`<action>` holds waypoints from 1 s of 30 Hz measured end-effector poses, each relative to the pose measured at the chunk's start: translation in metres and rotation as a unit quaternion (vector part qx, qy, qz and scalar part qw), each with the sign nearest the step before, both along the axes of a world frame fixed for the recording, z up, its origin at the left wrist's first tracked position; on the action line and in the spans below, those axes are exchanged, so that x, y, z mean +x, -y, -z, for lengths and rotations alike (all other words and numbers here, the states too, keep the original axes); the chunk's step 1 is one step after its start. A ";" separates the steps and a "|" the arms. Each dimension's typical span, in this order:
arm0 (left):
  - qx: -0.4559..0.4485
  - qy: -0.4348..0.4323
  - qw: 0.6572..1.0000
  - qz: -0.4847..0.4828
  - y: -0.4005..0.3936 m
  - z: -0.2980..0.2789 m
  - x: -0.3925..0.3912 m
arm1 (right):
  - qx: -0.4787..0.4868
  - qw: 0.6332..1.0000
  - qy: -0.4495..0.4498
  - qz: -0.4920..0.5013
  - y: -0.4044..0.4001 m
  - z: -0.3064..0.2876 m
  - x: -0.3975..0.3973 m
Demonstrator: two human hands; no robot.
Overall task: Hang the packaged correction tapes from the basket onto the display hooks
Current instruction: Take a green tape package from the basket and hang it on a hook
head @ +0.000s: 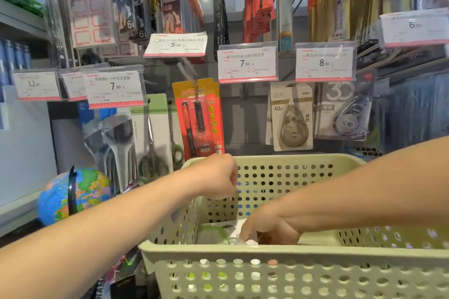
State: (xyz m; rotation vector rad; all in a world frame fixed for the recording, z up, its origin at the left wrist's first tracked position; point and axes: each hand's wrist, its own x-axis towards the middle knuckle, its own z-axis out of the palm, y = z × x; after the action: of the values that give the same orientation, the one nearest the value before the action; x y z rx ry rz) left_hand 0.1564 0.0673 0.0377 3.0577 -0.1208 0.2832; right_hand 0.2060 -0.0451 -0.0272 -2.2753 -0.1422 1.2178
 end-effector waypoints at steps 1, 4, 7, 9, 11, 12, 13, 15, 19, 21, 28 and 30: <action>-0.015 -0.002 1.000 -0.004 -0.001 0.001 0.002 | 0.021 1.000 0.001 -0.007 0.001 0.000 0.001; -0.043 0.013 0.999 -0.011 -0.001 0.001 0.003 | 0.086 0.996 0.018 0.009 0.005 -0.003 0.000; -0.102 0.008 0.995 -0.009 -0.002 0.000 0.004 | 0.147 0.987 0.048 0.047 0.006 -0.005 -0.003; -0.138 0.011 0.990 -0.009 -0.002 -0.001 0.005 | 0.152 0.986 0.064 0.036 0.007 -0.004 -0.004; -0.169 0.016 0.985 -0.010 -0.002 -0.002 0.005 | 0.149 0.984 0.088 0.039 0.010 -0.007 -0.003; -0.187 0.018 0.982 -0.010 -0.002 -0.003 0.005 | 0.154 0.983 0.096 0.040 0.012 -0.009 -0.004; -0.207 0.024 0.978 -0.010 -0.002 -0.004 0.005 | 0.164 0.981 0.099 0.042 0.013 -0.011 -0.005; -0.247 0.038 0.968 -0.010 -0.002 -0.007 0.004 | 0.192 0.975 0.099 0.054 0.018 -0.017 -0.007; -0.283 0.071 0.956 0.005 -0.005 -0.016 -0.002 | 0.244 0.956 0.150 0.060 0.029 -0.030 -0.011; -0.291 0.064 0.954 0.019 -0.007 -0.021 -0.008 | 0.270 0.942 0.191 0.059 0.037 -0.039 -0.012; -0.378 0.084 0.922 0.012 -0.013 -0.027 -0.019 | 0.348 0.900 0.254 0.060 0.068 -0.062 -0.016; -0.436 0.097 0.895 0.000 -0.013 -0.028 -0.021 | 0.362 0.896 0.251 0.062 0.075 -0.065 -0.016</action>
State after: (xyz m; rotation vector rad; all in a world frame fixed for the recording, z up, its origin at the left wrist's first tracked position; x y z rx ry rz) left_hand 0.1349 0.0806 0.0653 2.1314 0.0042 0.4825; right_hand 0.1903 -0.1198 0.0376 -1.8232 -0.5346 0.3683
